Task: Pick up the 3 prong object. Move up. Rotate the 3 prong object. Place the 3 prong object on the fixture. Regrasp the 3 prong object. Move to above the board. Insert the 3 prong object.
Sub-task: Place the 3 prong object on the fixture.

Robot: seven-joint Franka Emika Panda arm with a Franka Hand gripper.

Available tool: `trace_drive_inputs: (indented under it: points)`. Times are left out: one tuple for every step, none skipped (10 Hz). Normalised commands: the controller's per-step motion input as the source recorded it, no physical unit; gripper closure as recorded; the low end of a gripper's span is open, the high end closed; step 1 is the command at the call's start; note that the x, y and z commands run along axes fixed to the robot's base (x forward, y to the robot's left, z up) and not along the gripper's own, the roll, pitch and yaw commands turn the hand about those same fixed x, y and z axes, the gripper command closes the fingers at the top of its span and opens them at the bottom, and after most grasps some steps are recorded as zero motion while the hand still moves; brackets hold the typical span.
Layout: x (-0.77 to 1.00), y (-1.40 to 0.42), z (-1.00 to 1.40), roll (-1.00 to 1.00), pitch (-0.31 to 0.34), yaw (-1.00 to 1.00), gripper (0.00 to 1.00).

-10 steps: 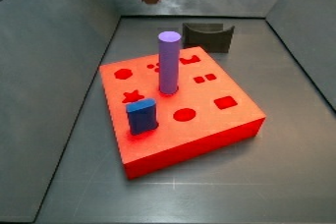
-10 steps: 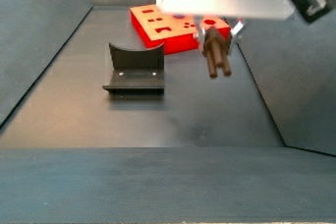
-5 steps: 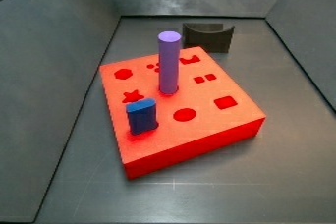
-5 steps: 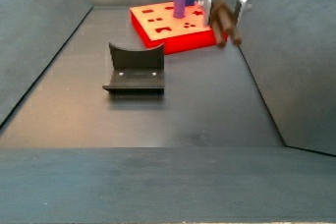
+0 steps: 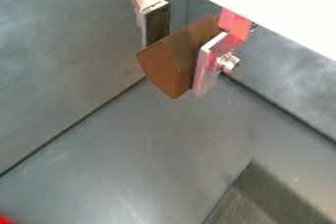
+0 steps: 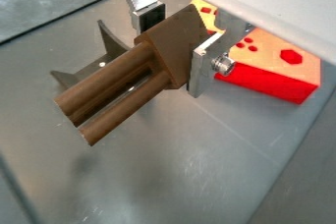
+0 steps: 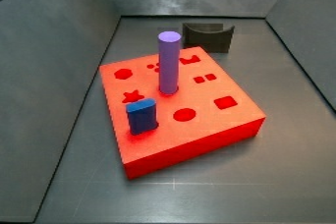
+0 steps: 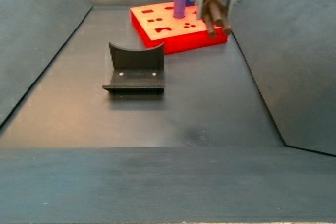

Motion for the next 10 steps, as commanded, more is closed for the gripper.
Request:
trace_drive_inputs:
  points:
    - [1.00,-0.32,-0.16,-0.15,0.223,0.06,1.00]
    - [1.00,-0.27,-0.14,-0.09,0.170,0.04,1.00]
    - [1.00,-0.23,-0.11,-0.07,0.151,0.04,1.00]
    - [1.00,-0.21,-0.10,-0.06,0.147,0.03,1.00]
    - [1.00,-0.15,-0.07,-0.06,0.148,0.03,1.00]
    - [1.00,-0.14,-0.06,-0.05,0.150,0.03,1.00]
    - [1.00,-0.10,-0.04,-0.05,0.155,0.03,1.00]
    - [0.98,-0.07,-0.03,-0.04,0.161,0.03,1.00]
    - [0.87,-0.04,-0.02,-0.04,0.154,0.03,1.00]
    - [0.82,-0.03,-0.01,-0.04,0.152,0.03,1.00]
